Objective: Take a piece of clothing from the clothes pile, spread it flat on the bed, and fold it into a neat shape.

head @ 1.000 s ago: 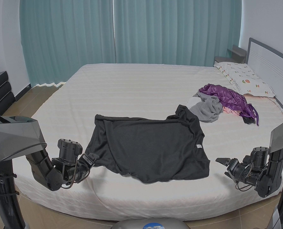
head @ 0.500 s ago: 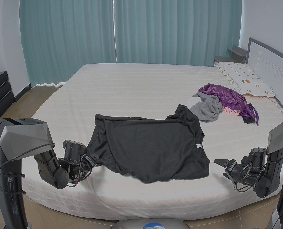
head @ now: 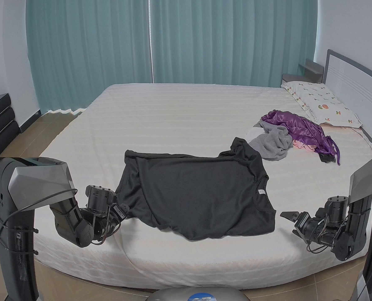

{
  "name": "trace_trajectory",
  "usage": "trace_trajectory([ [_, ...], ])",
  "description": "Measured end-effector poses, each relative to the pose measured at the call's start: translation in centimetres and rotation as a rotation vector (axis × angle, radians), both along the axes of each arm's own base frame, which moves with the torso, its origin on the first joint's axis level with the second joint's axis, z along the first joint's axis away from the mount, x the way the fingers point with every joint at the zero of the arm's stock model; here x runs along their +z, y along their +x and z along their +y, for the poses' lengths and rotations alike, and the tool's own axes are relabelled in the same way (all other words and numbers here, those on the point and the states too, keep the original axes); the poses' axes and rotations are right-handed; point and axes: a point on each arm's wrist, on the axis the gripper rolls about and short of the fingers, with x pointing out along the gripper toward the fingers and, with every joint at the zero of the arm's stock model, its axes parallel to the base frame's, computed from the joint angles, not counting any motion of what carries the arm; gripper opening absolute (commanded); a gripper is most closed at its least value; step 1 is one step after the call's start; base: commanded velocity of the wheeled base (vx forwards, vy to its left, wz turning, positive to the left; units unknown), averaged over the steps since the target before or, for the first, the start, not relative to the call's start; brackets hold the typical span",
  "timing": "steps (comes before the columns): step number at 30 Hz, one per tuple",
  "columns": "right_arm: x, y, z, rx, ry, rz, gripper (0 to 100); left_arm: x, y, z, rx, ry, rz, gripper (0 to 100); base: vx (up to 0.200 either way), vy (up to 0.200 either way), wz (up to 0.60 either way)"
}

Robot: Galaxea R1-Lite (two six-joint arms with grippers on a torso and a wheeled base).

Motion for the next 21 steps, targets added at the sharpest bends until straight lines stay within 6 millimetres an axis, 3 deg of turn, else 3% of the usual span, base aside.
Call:
trace_trajectory([
  [8,-0.1,0.0,0.0,0.0,-0.003,0.005,100,-0.5,1.2,-0.2,0.003,0.038,-0.021,100,0.0,0.0,0.0],
  [15,-0.2,-0.1,0.2,0.007,-0.003,0.008,100,-0.5,2.1,0.9,0.048,0.055,-0.045,100,0.0,0.0,0.0],
  [16,-0.2,-0.1,0.2,0.008,-0.003,0.009,100,-0.4,2.2,1.0,0.053,0.054,-0.048,0,0.0,0.0,0.0],
  [21,-0.2,-0.1,0.2,0.008,-0.003,0.008,100,-0.5,2.8,1.5,0.073,0.047,-0.059,0,0.0,0.0,0.0],
])
